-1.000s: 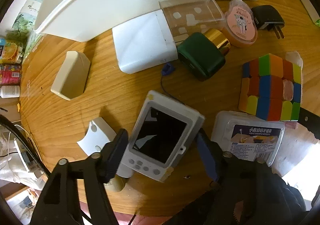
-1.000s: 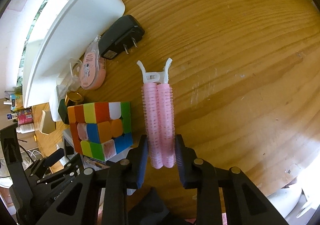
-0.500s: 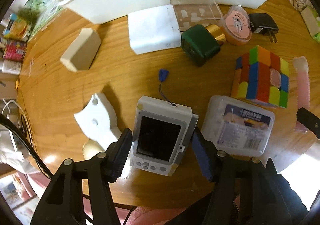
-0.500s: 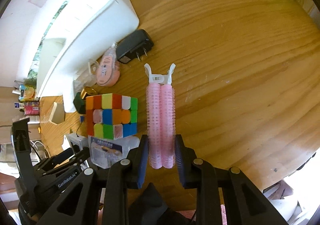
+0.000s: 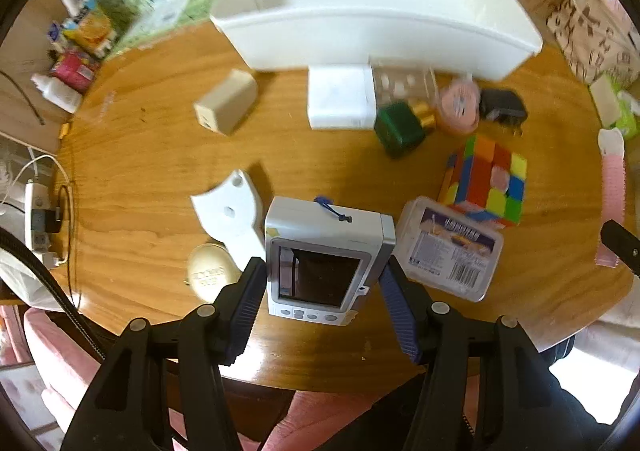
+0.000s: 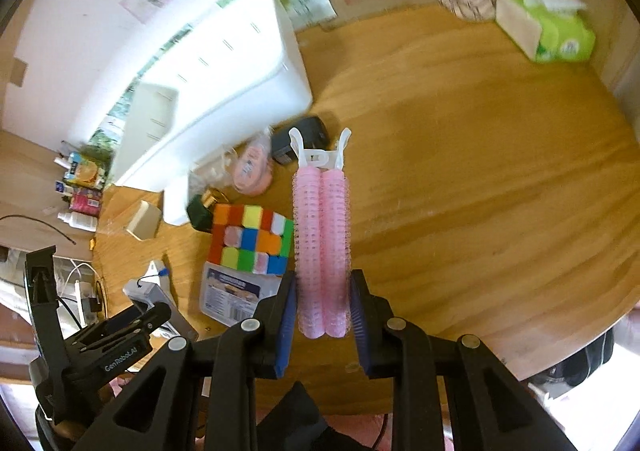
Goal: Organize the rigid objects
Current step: 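Lift the pink rollers with the right gripper while the left gripper grasps the white game device, then lower rollers and game device into the white bin and open both grippers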
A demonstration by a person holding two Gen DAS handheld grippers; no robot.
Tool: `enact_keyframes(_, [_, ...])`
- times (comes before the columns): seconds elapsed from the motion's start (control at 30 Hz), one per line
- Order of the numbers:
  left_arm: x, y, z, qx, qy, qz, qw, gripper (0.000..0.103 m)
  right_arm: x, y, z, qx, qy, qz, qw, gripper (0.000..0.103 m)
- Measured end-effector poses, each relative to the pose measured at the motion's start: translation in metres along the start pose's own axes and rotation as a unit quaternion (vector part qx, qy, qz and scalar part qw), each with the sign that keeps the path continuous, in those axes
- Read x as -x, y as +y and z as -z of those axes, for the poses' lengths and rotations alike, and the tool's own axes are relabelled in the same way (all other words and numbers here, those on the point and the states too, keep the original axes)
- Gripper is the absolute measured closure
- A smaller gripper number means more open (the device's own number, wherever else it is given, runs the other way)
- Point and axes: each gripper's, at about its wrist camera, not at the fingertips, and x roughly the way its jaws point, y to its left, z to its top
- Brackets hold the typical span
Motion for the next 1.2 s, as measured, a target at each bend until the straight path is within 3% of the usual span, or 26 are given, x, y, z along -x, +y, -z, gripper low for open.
enact_keyframes(0.27, [0.031, 0.005, -0.027, 0.024, -0.068, -0.002, 0.9974, 0.041, 0.031, 0.019, -0.021, 0.038, -0.049, -0.021, 0.998, 0.077])
enact_keyframes(0.63, [0.092, 0.022, -0.08, 0.044, -0.163, 0.0, 0.9856, 0.041, 0.058, 0.045, -0.064, 0.058, -0.115, -0.053, 0.99, 0.077])
enact_keyframes(0.9, [0.088, 0.028, -0.118, 0.06, -0.187, 0.026, 0.9802, 0.041, 0.053, 0.061, -0.095, 0.067, -0.154, -0.074, 0.983, 0.077])
enact_keyframes(1.2, [0.06, 0.025, -0.155, 0.069, -0.226, 0.103, 0.9663, 0.041, 0.026, 0.068, -0.124, 0.08, -0.18, -0.088, 0.977, 0.077])
